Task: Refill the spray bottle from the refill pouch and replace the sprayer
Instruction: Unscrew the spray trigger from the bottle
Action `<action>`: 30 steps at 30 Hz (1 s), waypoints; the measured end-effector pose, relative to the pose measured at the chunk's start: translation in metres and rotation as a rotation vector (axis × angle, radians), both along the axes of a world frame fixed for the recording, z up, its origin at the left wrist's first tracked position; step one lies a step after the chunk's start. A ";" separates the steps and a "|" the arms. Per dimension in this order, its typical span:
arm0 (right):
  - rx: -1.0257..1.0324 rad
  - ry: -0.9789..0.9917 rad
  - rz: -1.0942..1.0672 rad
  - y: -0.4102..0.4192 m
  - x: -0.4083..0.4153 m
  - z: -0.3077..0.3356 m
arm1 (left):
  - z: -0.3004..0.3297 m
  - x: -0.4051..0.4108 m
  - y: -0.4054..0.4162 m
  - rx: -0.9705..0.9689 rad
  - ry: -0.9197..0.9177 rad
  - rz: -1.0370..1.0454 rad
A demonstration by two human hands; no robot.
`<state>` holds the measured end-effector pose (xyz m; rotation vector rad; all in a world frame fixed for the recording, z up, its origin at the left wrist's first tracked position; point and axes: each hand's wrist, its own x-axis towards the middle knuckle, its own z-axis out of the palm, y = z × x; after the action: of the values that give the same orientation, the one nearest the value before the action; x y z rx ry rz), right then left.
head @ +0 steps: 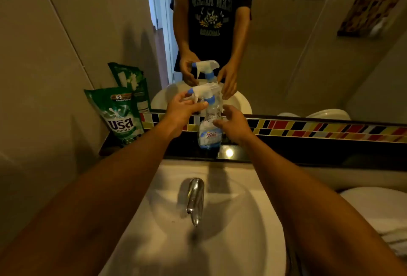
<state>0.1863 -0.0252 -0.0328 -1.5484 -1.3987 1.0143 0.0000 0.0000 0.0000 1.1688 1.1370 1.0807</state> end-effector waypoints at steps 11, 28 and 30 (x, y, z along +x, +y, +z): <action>0.027 0.070 0.110 0.025 0.001 -0.012 | -0.013 0.014 0.028 0.019 -0.108 -0.042; 0.048 -0.063 0.053 0.002 0.035 0.020 | 0.094 0.021 0.030 0.179 -0.168 0.046; 0.048 -0.080 0.034 0.000 0.042 0.021 | 0.103 0.017 0.034 0.183 -0.200 0.068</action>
<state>0.2281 -0.0255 -0.0116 -1.5499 -1.4978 0.9414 0.0171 0.0336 0.1025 1.1400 0.9433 1.3447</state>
